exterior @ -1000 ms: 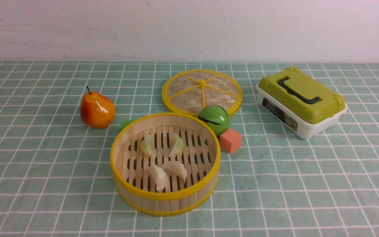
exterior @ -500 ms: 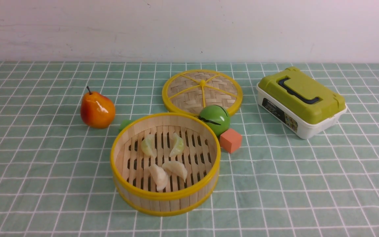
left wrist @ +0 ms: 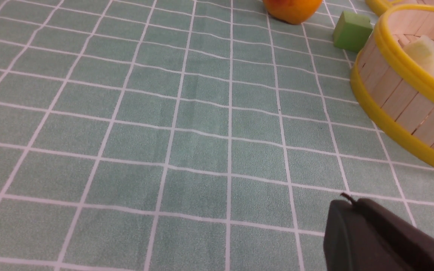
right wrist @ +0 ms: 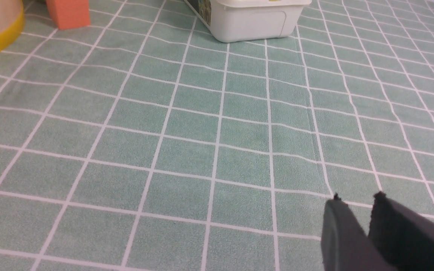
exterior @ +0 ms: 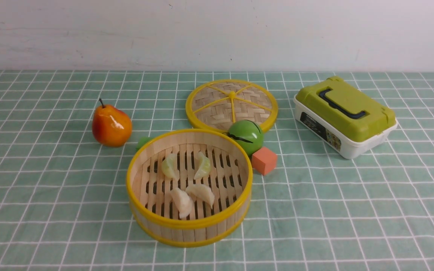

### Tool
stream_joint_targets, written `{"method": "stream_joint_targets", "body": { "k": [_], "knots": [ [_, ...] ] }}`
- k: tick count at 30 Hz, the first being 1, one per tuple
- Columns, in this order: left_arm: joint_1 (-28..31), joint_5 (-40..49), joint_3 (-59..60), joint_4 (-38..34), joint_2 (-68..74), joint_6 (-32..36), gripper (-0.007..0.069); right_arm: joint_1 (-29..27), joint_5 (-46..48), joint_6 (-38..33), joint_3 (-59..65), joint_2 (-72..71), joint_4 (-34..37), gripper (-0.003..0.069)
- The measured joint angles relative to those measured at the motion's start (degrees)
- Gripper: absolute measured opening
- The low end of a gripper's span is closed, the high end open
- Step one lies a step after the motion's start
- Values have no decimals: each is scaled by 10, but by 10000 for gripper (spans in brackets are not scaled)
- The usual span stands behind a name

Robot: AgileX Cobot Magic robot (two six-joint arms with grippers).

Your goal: Put the dumplings into the steamer on the table with the blue tablecloth.

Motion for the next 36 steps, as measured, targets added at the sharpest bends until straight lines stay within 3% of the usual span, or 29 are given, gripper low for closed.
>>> {"method": "stream_joint_targets", "body": {
  "k": [36],
  "knots": [
    [0, 0, 0, 0, 0, -1, -3, 0, 0, -2, 0, 0, 0, 171]
  ]
}}
